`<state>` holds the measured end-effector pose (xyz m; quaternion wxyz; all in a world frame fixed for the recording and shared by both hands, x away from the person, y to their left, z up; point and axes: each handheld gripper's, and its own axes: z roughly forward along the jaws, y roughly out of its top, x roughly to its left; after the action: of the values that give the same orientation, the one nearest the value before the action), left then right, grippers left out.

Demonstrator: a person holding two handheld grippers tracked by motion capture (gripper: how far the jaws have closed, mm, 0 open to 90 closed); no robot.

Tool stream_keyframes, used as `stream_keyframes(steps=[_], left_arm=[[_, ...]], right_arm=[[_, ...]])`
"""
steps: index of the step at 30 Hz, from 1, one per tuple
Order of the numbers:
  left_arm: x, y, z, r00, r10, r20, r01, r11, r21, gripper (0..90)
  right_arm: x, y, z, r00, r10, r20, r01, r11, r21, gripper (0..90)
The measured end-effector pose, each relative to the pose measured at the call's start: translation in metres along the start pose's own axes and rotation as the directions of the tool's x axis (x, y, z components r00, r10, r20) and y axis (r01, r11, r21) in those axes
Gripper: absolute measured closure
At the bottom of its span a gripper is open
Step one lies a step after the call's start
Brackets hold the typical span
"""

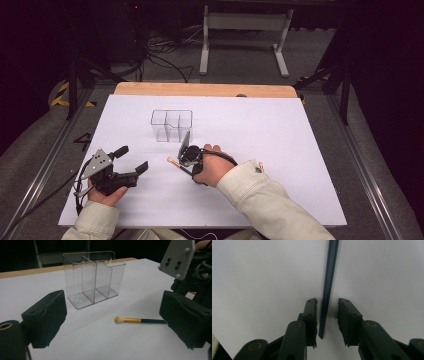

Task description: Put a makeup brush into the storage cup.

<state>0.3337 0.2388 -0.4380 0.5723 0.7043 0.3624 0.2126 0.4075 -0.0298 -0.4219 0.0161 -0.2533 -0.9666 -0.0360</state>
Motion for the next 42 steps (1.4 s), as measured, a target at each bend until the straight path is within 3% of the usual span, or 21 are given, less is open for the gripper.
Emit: stream_keyframes(steps=[9,17,28,35,39,42], left_arm=[[0.002,0.0,0.001,0.9995,-0.03,0.009,0.03,0.9995,0.01,7.4],[0.001,-0.001,0.003,0.9996,-0.016,0.023,0.015,0.9996,0.024,9.5],[0.002,0.0,0.002,0.9995,-0.022,0.021,0.022,0.9995,0.022,9.0],[0.003,0.001,0.0,0.9987,-0.046,0.024,0.046,0.9989,0.006,8.4],[0.006,0.001,0.001,0.998,-0.057,0.027,0.057,0.9984,-0.003,8.5],[0.006,0.002,0.0,0.997,-0.069,0.035,0.07,0.9975,-0.011,8.9]], right_arm=[[0.008,0.008,0.002,0.9972,-0.018,0.072,0.014,0.998,0.055,76.3],[0.014,0.012,0.003,0.9963,-0.006,0.085,-0.001,0.996,0.086,85.0],[0.01,0.01,0.003,0.9978,0.028,0.06,-0.032,0.997,0.072,85.8],[0.008,0.001,-0.001,0.9986,0.044,0.03,-0.045,0.999,0.029,86.0],[0.008,-0.012,-0.013,0.999,0.044,0.011,-0.043,0.998,-0.052,86.0],[0.008,-0.025,-0.028,0.999,0.044,0.004,-0.043,0.989,-0.139,86.0]])
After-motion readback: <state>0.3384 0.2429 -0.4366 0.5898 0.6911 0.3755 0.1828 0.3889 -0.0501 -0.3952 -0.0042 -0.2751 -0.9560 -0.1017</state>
